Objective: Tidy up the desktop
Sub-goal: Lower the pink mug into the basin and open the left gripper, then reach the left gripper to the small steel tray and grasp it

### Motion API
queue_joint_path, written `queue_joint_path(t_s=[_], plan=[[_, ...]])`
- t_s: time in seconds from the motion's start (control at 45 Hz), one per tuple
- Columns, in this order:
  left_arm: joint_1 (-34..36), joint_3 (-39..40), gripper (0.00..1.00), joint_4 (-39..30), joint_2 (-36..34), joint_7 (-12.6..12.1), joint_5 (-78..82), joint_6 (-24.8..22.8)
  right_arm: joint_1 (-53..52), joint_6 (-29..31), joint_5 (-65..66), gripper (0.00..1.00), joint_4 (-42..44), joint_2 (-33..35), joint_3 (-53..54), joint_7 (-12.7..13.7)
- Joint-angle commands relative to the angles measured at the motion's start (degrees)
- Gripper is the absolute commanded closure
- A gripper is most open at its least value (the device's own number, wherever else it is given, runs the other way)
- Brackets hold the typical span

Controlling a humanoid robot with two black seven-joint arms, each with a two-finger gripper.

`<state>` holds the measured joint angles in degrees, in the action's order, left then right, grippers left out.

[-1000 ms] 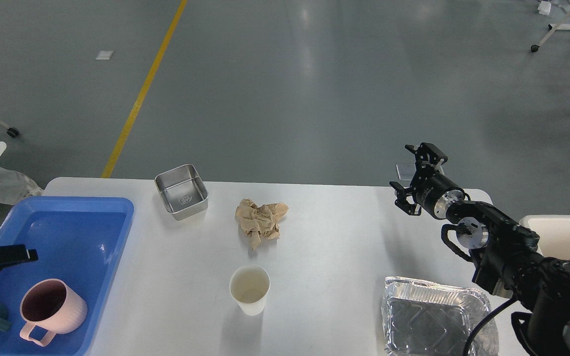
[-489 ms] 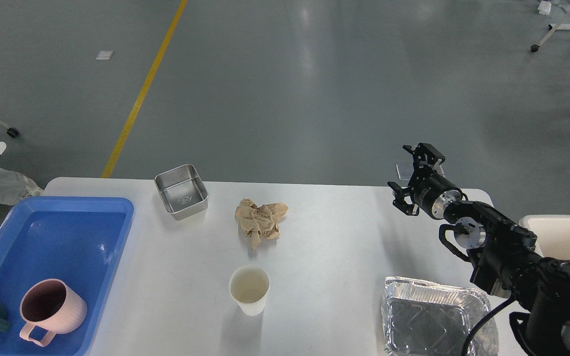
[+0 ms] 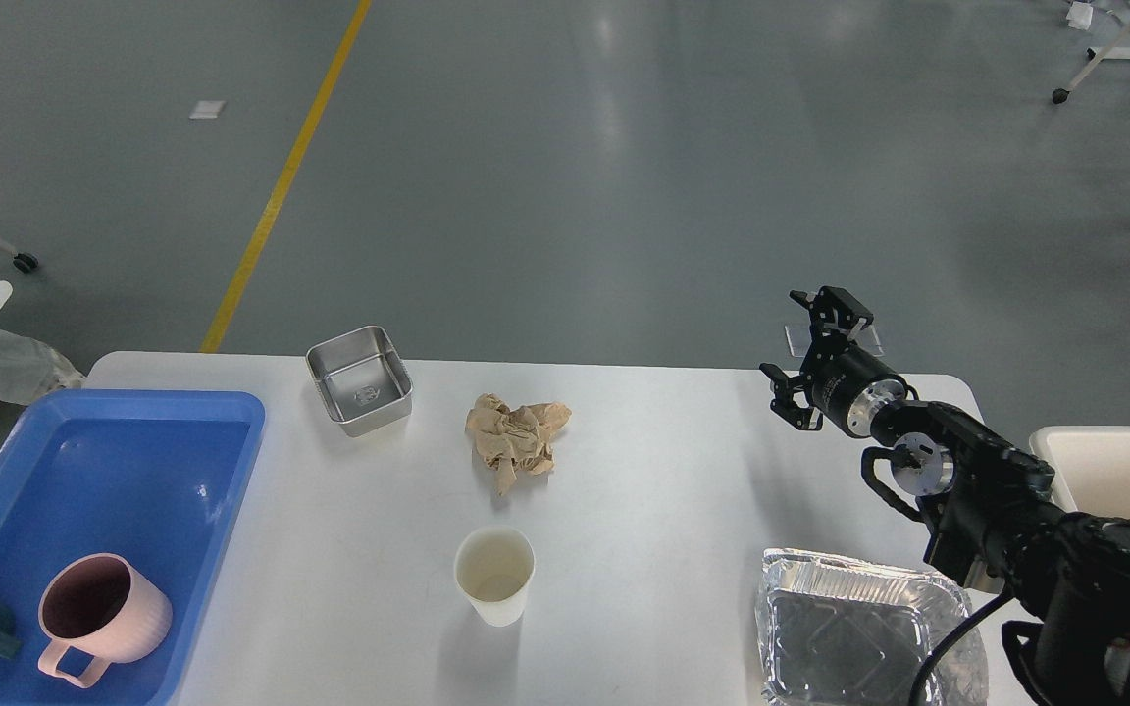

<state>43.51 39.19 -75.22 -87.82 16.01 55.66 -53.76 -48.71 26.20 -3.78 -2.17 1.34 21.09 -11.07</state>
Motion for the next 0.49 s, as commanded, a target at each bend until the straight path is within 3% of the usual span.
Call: queue_joint_path(t_s=[0.0,0.289,0.422,0.467], plan=[[1.5,1.9,0.02,0.0,-0.8,0.0,0.0,-1.2,0.0,0.0,0.0,0.0,0.1,0.1,-0.6,0.0],[2.5,3.4,0.02,0.1,0.1,-1.2,0.1,-1.2,-0.1,-0.1,0.0,0.0,0.1,0.1,-1.1,0.0],[2.4,2.4,0.03,0.9,4.2,-7.0,0.1,-1.2,-0.1,-0.1,0.0,0.0,0.1,0.1,-1.1,0.0],[1.8,2.0,0.03,1.0,6.7,-9.6,0.1,1.5,-0.2,-0.1,0.0,0.0,0.1,0.0,-1.1,0.0]])
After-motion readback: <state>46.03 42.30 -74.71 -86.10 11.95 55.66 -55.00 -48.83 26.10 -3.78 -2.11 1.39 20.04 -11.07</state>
